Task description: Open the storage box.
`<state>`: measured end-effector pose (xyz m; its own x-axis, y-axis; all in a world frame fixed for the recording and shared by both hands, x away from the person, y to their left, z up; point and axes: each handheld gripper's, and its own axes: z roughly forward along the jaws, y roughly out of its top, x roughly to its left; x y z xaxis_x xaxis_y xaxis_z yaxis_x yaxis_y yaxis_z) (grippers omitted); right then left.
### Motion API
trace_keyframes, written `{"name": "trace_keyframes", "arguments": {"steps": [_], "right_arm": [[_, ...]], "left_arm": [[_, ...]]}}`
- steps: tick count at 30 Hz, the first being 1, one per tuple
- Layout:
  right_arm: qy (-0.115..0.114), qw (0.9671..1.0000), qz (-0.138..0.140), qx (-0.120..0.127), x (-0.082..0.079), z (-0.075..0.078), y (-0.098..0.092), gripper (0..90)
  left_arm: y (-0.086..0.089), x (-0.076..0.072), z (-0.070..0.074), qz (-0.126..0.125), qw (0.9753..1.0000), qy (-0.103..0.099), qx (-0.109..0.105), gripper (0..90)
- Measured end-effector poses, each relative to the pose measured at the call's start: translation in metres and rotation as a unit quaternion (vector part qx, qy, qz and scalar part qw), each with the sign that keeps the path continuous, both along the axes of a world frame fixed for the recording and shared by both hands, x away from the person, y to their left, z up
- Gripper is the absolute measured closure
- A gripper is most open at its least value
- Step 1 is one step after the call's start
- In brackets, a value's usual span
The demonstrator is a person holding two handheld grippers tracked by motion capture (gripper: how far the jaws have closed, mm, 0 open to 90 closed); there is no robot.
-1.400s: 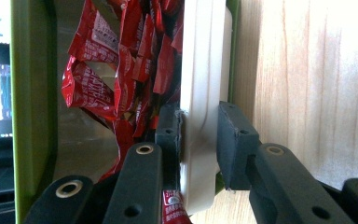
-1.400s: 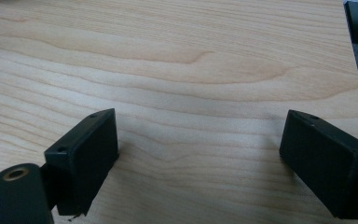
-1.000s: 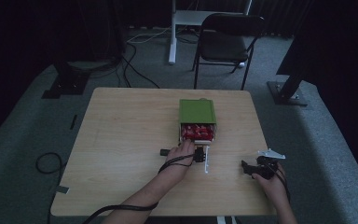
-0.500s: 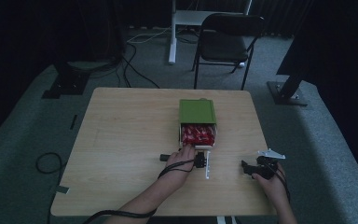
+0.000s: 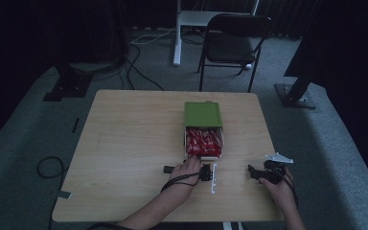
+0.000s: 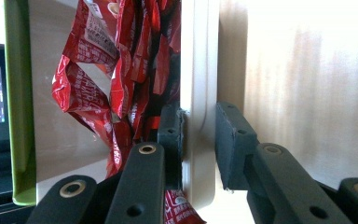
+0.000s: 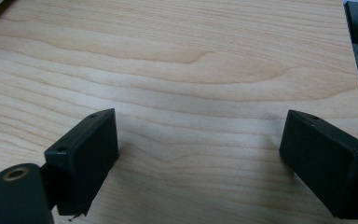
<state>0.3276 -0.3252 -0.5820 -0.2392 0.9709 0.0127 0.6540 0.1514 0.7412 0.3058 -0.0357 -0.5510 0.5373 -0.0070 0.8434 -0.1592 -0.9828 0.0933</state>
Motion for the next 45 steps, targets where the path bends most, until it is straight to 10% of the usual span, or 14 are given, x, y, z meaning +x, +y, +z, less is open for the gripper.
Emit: {"name": "trace_keyframes", "arguments": {"steps": [45], "right_arm": [[0.0, 1.0, -0.001, 0.001, 0.0, 0.0, 0.0, 10.9]], "left_arm": [[0.007, -0.034, 0.008, -0.018, 0.9972, 0.058, -0.043, 72.1]]}}
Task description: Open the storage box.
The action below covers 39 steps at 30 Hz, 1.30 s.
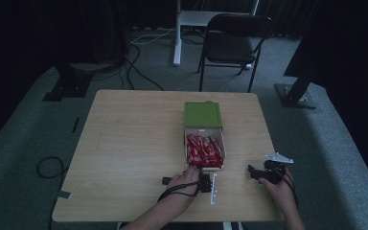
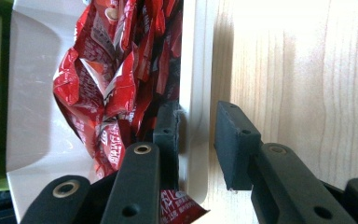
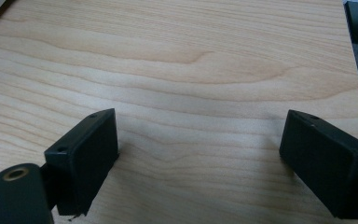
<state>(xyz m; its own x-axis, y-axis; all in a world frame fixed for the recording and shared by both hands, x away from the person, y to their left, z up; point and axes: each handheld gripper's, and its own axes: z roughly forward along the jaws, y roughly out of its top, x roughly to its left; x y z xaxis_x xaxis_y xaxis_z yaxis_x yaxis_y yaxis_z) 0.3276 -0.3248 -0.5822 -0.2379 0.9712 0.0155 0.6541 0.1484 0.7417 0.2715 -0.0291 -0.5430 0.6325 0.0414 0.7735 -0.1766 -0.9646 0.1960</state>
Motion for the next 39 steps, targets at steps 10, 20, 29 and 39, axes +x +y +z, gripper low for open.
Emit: {"name": "trace_keyframes", "arguments": {"steps": [10, 20, 29, 39], "right_arm": [[0.0, 1.0, 0.0, 0.0, 0.0, 0.0, 0.0, 10.9], [0.0, 1.0, 0.0, 0.0, 0.0, 0.0, 0.0, 10.9], [0.0, 1.0, 0.0, 0.0, 0.0, 0.0, 0.0, 10.9], [0.0, 1.0, 0.0, 0.0, 0.0, 0.0, 0.0, 10.9]], "left_arm": [[0.005, -0.014, 0.017, -0.015, 0.9987, 0.029, -0.038, 72.1], [0.012, -0.019, 0.047, -0.029, 0.9855, 0.068, -0.153, 72.1], [0.035, -0.006, 0.063, -0.032, 0.9674, 0.101, -0.23, 72.1], [0.073, 0.003, 0.076, 0.007, 0.9533, 0.091, -0.288, 70.4]]}}
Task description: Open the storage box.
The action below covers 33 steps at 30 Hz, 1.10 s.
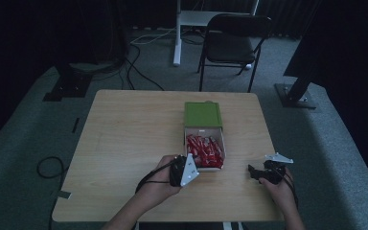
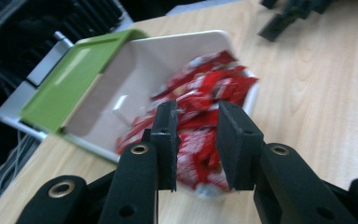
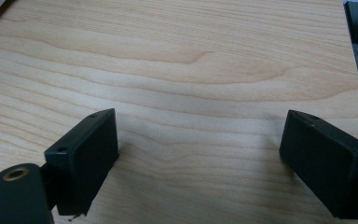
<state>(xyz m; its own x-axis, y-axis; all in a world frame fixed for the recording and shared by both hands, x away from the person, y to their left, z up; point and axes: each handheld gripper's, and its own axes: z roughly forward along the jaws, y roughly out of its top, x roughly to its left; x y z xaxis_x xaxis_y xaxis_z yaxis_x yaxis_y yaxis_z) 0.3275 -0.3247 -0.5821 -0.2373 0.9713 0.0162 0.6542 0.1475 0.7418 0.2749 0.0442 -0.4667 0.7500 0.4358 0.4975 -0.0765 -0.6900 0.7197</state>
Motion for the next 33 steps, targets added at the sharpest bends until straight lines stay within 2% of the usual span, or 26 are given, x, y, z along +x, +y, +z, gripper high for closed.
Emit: {"name": "trace_keyframes", "arguments": {"steps": [4, 6, 10, 15, 17, 19, 21, 25, 27, 29, 30, 31, 32, 33], "right_arm": [[0.0, 1.0, 0.0, 0.0, 0.0, 0.0, 0.0, 10.9], [0.0, 1.0, 0.0, 0.0, 0.0, 0.0, 0.0, 10.9], [0.0, 1.0, 0.0, 0.0, 0.0, 0.0, 0.0, 10.9], [0.0, 1.0, 0.0, 0.0, 0.0, 0.0, 0.0, 10.9], [0.0, 1.0, 0.0, 0.0, 0.0, 0.0, 0.0, 10.9], [0.0, 1.0, 0.0, 0.0, 0.0, 0.0, 0.0, 10.9], [0.0, 1.0, 0.0, 0.0, 0.0, 0.0, 0.0, 10.9], [0.0, 1.0, 0.0, 0.0, 0.0, 0.0, 0.0, 10.9], [0.0, 1.0, 0.0, 0.0, 0.0, 0.0, 0.0, 10.9], [0.0, 1.0, 0.0, 0.0, 0.0, 0.0, 0.0, 10.9], [0.0, 1.0, 0.0, 0.0, 0.0, 0.0, 0.0, 10.9], [0.0, 1.0, 0.0, 0.0, 0.0, 0.0, 0.0, 10.9], [0.0, 1.0, 0.0, 0.0, 0.0, 0.0, 0.0, 10.9], [0.0, 1.0, 0.0, 0.0, 0.0, 0.0, 0.0, 10.9]], "left_arm": [[0.021, 0.006, 0.003, 0.032, 0.9993, 0.006, -0.019, 70.4], [0.032, 0.008, 0.003, 0.047, 0.9984, 0.006, -0.032, 70.4], [0.05, 0.009, 0.001, 0.073, 0.9963, 0.013, -0.043, 69.0], [0.072, 0.012, -0.003, 0.098, 0.9918, 0.029, -0.077, 66.8], [0.081, 0.013, -0.005, 0.107, 0.9901, 0.035, -0.084, 65.6], [0.089, 0.015, -0.008, 0.117, 0.989, 0.04, -0.081, 65.7], [0.097, 0.017, -0.011, 0.131, 0.9855, 0.049, -0.096, 65.7], [0.112, 0.02, -0.022, 0.155, 0.9792, 0.068, -0.113, 61.9], [0.118, 0.022, -0.029, 0.169, 0.975, 0.077, -0.122, 60.7], [0.124, 0.025, -0.035, 0.186, 0.9715, 0.086, -0.119, 56.5], [0.126, 0.026, -0.038, 0.191, 0.9711, 0.087, -0.113, 56.2], [0.129, 0.028, -0.041, 0.196, 0.9691, 0.094, -0.117, 53.2], [0.132, 0.029, -0.043, 0.203, 0.9653, 0.107, -0.124, 50.7], [0.134, 0.03, -0.045, 0.207, 0.9636, 0.113, -0.126, 50.5]]}}
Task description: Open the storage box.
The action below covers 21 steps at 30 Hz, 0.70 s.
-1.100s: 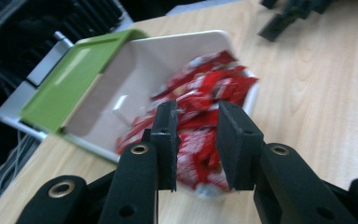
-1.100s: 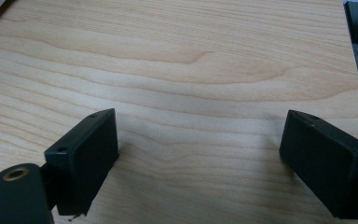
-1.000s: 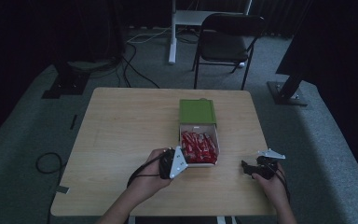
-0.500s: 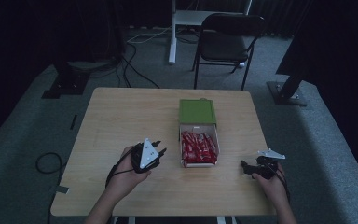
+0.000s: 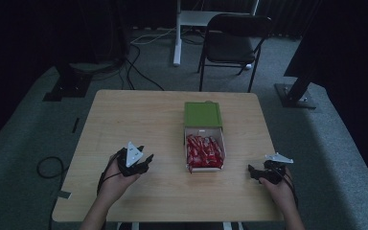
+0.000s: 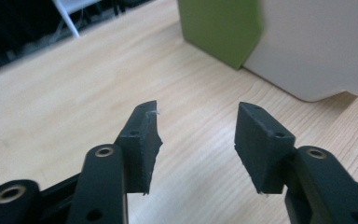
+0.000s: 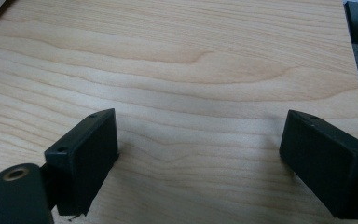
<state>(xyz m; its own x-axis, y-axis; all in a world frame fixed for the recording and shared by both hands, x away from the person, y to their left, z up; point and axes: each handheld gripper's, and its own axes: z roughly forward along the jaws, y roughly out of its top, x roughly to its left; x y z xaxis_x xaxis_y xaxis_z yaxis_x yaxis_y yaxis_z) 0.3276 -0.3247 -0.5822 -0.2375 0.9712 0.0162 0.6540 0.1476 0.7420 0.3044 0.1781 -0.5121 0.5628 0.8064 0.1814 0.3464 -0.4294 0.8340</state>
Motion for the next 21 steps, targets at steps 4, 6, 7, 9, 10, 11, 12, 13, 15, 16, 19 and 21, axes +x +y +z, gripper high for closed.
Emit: {"name": "trace_keyframes", "arguments": {"steps": [4, 6, 7, 9, 10, 11, 12, 13, 15, 16, 19, 21], "right_arm": [[0.0, 1.0, 0.0, 0.0, 0.0, 0.0, 0.0, 10.9], [0.0, 1.0, 0.0, 0.0, 0.0, 0.0, 0.0, 10.8], [0.0, 1.0, 0.0, 0.0, 0.0, 0.0, 0.0, 10.8], [0.0, 1.0, 0.0, 0.0, 0.0, 0.0, 0.0, 10.8], [0.0, 1.0, 0.0, 0.0, 0.0, 0.0, 0.0, 10.8], [0.0, 1.0, 0.0, 0.0, 0.0, 0.0, 0.0, 10.9], [0.0, 1.0, 0.0, 0.0, 0.0, 0.0, 0.0, 10.9], [0.0, 1.0, 0.0, 0.0, 0.0, 0.0, 0.0, 10.8], [0.0, 1.0, 0.0, 0.0, 0.0, 0.0, 0.0, 10.8], [0.0, 1.0, 0.0, 0.0, 0.0, 0.0, 0.0, 10.8], [0.0, 1.0, -0.001, 0.001, 0.0, 0.0, 0.0, 10.8], [0.0, 1.0, 0.0, 0.001, 0.0, 0.0, 0.0, 10.8]], "left_arm": [[0.009, 0.001, -0.008, 0.008, 0.9995, 0.026, -0.014, 40.0], [0.013, 0.001, -0.012, 0.012, 0.9989, 0.039, -0.025, 35.0], [0.016, 0.001, -0.013, 0.016, 0.9983, 0.044, -0.033, 32.3], [0.021, 0.001, -0.017, 0.021, 0.9974, 0.054, -0.043, 29.4], [0.023, 0.0, -0.019, 0.025, 0.9968, 0.061, -0.045, 27.2], [0.025, 0.0, -0.022, 0.03, 0.9962, 0.068, -0.045, 26.0], [0.027, -0.001, -0.024, 0.035, 0.996, 0.071, -0.042, 22.8], [0.029, -0.002, -0.026, 0.04, 0.996, 0.069, -0.04, 19.1], [0.035, -0.003, -0.029, 0.054, 0.9949, 0.071, -0.048, 18.3], [0.038, -0.003, -0.031, 0.066, 0.9932, 0.077, -0.058, 15.5], [0.048, -0.004, -0.035, 0.097, 0.9893, 0.081, -0.073, 14.6], [0.054, -0.004, -0.039, 0.118, 0.9861, 0.09, -0.075, 10.9]]}}
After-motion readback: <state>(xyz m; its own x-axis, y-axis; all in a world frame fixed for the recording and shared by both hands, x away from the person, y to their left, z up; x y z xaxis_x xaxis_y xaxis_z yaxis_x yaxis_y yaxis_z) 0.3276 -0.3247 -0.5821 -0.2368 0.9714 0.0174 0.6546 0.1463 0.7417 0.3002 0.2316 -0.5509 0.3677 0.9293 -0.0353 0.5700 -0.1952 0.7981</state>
